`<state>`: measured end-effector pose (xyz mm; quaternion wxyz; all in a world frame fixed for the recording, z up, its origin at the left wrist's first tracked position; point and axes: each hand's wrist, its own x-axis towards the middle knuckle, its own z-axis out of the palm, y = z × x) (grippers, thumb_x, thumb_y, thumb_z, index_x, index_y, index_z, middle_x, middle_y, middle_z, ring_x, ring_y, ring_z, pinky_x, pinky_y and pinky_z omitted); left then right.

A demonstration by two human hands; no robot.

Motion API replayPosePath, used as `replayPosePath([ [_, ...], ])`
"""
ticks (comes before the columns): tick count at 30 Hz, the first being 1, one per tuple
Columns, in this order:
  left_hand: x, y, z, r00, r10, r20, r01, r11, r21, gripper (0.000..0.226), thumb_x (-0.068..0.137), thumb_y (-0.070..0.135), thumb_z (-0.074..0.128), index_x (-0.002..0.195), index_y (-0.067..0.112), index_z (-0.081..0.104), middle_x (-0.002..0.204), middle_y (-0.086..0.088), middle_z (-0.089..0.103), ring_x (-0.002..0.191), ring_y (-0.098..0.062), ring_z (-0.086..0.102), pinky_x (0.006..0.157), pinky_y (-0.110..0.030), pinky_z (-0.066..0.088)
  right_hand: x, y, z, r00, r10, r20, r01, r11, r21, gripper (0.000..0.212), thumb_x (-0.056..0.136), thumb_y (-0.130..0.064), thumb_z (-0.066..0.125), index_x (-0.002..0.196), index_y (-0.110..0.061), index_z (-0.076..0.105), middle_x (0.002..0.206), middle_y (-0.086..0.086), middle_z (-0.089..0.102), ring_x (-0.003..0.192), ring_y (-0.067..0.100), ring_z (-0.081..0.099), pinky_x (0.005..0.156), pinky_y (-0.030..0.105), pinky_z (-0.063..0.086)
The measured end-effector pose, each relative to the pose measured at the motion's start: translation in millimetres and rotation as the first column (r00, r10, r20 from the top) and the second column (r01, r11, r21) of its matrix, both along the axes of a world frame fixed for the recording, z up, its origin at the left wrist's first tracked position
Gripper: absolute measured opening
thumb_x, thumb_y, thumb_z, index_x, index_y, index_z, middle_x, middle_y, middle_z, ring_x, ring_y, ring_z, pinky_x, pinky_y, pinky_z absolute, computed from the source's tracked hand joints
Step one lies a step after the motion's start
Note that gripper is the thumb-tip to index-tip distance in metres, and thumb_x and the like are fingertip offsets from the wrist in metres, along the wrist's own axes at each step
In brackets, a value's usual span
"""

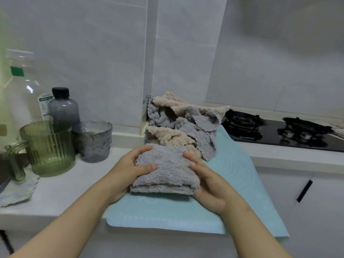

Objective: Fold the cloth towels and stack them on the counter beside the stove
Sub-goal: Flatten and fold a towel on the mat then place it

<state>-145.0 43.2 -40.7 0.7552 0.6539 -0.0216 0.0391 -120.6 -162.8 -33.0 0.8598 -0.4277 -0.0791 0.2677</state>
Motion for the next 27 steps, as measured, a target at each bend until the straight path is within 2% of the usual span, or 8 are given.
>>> replayPosePath([
  [4,4.5,-0.5,-5.8,0.998,0.047,-0.032,-0.047,0.999,0.028,0.050,0.077,-0.008,0.066,0.116,0.023,0.058,0.105,0.000,0.070,0.093,-0.014,0.068,0.079,-0.024,0.056,5.4,0.2,-5.8,0.999,-0.018,-0.037,0.016,0.999,-0.044,0.039,0.074,-0.009,0.058,0.113,-0.009,0.061,0.113,0.016,0.068,0.100,0.028,0.066,0.085,0.040,0.055],
  [6,4.8,0.2,-4.2,0.995,0.063,-0.074,-0.061,0.998,0.027,0.051,0.075,-0.005,0.069,0.113,0.027,0.059,0.112,0.001,0.067,0.103,-0.015,0.065,0.089,-0.027,0.053,7.6,1.0,-5.5,0.993,-0.065,-0.095,0.059,0.997,-0.058,0.039,0.071,-0.009,0.059,0.110,-0.008,0.062,0.107,0.015,0.070,0.092,0.025,0.069,0.077,0.035,0.059],
  [9,5.4,2.4,-0.8,0.986,0.074,-0.147,-0.066,0.996,0.055,0.054,0.070,0.002,0.077,0.110,0.034,0.061,0.129,-0.001,0.057,0.121,-0.016,0.053,0.104,-0.037,0.043,8.0,4.3,0.4,0.984,-0.088,-0.155,0.065,0.987,-0.150,0.030,0.074,-0.005,0.062,0.103,-0.009,0.064,0.099,0.012,0.072,0.088,0.023,0.069,0.074,0.033,0.058],
  [10,6.0,3.8,0.7,0.982,0.069,-0.175,-0.060,0.997,0.054,0.054,0.071,0.001,0.076,0.111,0.034,0.060,0.129,-0.001,0.057,0.119,-0.014,0.054,0.102,-0.035,0.045,6.7,6.8,3.1,0.981,-0.106,-0.161,0.071,0.974,-0.214,0.026,0.078,-0.003,0.062,0.103,-0.009,0.063,0.096,0.010,0.073,0.086,0.023,0.069,0.074,0.032,0.058],
  [13,5.0,5.6,10.4,0.958,0.026,-0.286,-0.035,0.999,-0.027,0.054,0.077,-0.009,0.066,0.118,0.025,0.058,0.115,0.000,0.065,0.096,-0.010,0.067,0.077,-0.024,0.056,-0.6,14.8,8.4,0.972,-0.196,-0.131,0.129,0.907,-0.401,0.024,0.084,0.004,0.060,0.103,-0.010,0.063,0.099,0.011,0.071,0.088,0.024,0.069,0.076,0.034,0.057],
  [15,6.5,5.2,17.4,0.932,-0.004,-0.363,-0.013,0.999,-0.043,0.056,0.077,-0.010,0.065,0.123,0.022,0.056,0.111,0.000,0.066,0.093,-0.014,0.068,0.074,-0.024,0.057,-6.3,19.5,13.2,0.961,-0.260,-0.092,0.191,0.868,-0.458,0.027,0.084,0.007,0.059,0.103,-0.012,0.063,0.106,0.013,0.069,0.091,0.025,0.068,0.077,0.034,0.056],
  [23,8.2,-12.5,45.8,0.851,-0.175,-0.495,0.163,0.984,-0.067,0.054,0.078,-0.009,0.065,0.118,0.026,0.057,0.113,-0.004,0.067,0.099,-0.020,0.067,0.085,-0.032,0.056,-28.8,-0.6,35.5,0.908,-0.411,-0.081,0.317,0.799,-0.511,0.035,0.085,0.008,0.054,0.108,-0.018,0.063,0.112,0.005,0.065,0.098,0.021,0.066,0.078,0.031,0.057],
  [27,27.7,-57.4,58.4,0.815,-0.305,-0.493,0.308,0.948,-0.078,0.059,0.078,-0.004,0.068,0.126,0.027,0.055,0.121,-0.007,0.064,0.110,-0.024,0.063,0.102,-0.046,0.043,-26.5,-51.3,49.4,0.848,-0.521,-0.094,0.420,0.769,-0.481,0.035,0.086,0.006,0.053,0.107,-0.020,0.065,0.108,0.005,0.069,0.094,0.020,0.068,0.077,0.030,0.056],
])
